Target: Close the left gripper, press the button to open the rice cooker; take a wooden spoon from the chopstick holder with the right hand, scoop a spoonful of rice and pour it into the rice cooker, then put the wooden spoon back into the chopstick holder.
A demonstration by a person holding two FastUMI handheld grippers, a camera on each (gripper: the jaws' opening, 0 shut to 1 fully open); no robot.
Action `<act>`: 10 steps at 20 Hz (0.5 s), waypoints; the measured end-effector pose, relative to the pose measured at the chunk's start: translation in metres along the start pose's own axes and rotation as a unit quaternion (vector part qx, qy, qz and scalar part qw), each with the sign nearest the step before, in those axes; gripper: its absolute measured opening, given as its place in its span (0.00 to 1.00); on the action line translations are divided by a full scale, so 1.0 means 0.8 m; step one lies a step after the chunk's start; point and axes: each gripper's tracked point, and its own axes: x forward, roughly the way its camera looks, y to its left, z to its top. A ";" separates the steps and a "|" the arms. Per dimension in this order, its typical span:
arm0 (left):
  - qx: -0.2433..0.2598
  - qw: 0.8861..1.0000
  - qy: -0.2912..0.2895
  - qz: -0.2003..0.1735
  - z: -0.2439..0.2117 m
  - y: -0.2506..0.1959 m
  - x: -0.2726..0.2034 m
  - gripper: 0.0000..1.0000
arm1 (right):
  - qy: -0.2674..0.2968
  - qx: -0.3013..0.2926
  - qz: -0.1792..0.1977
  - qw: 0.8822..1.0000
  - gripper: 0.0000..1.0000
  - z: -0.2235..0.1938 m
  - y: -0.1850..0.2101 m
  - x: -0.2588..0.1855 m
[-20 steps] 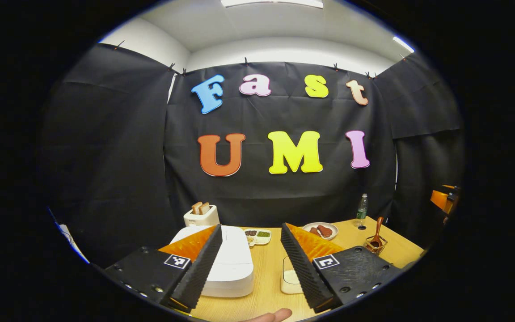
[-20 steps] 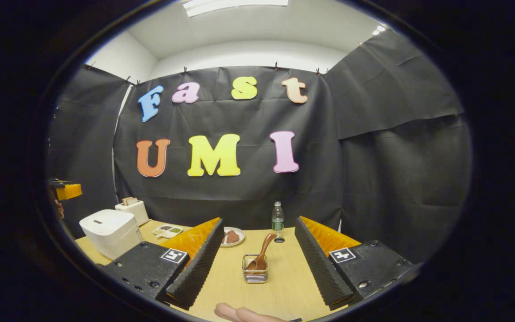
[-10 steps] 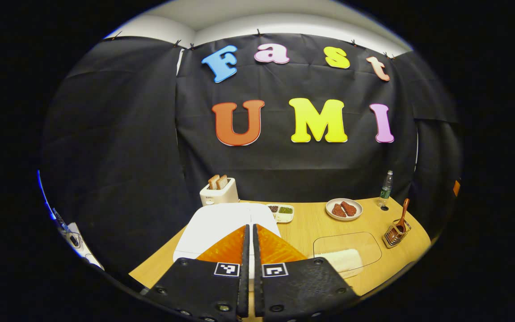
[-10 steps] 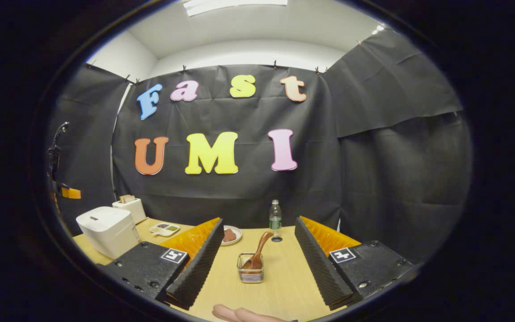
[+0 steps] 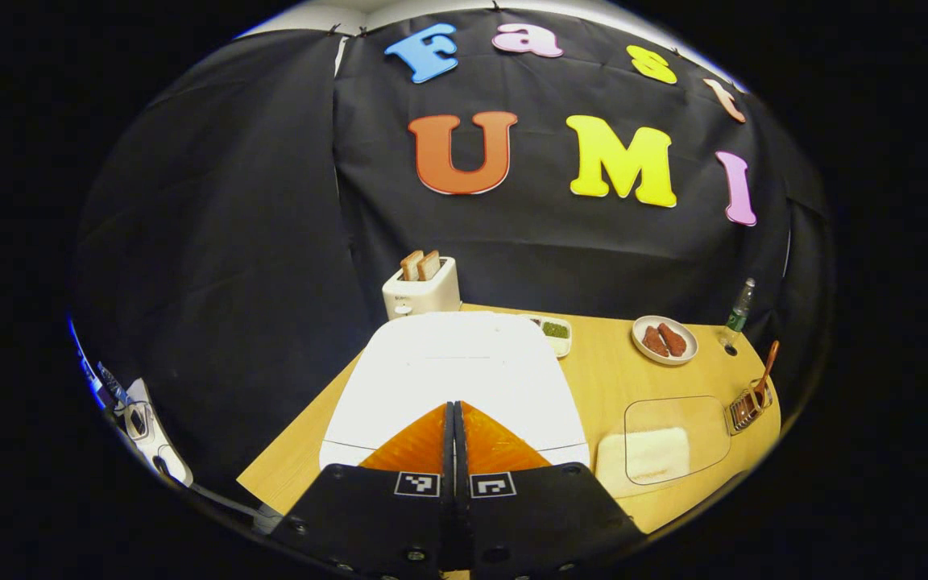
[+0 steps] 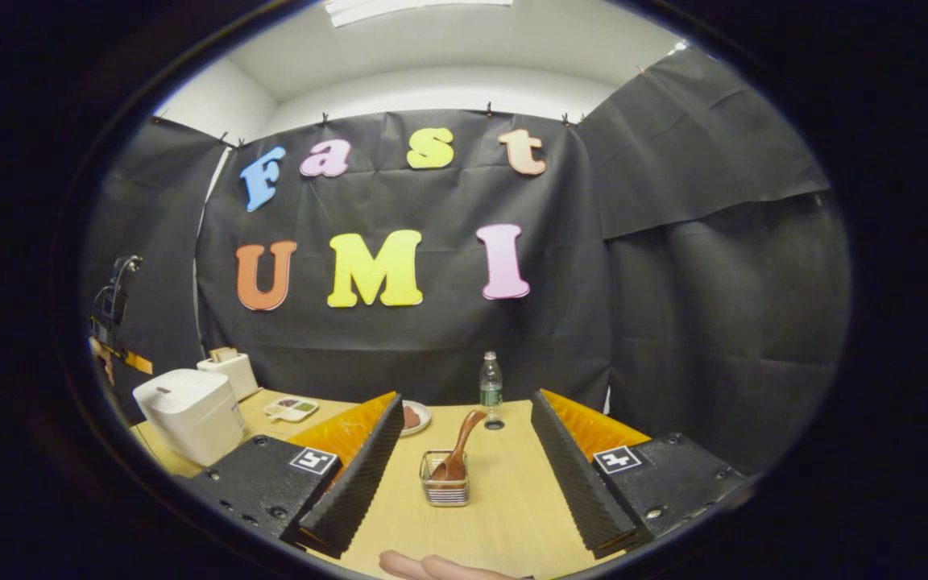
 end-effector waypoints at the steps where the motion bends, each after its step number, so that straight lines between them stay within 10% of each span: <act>1: -0.003 1.000 0.004 0.004 -0.001 0.002 0.007 0.00 | 0.001 0.000 -0.001 1.000 1.00 -0.001 -0.002 0.000; 10: -0.018 0.999 0.039 -0.011 -0.033 -0.010 0.037 0.00 | 0.022 0.000 -0.009 1.000 1.00 -0.023 -0.016 0.010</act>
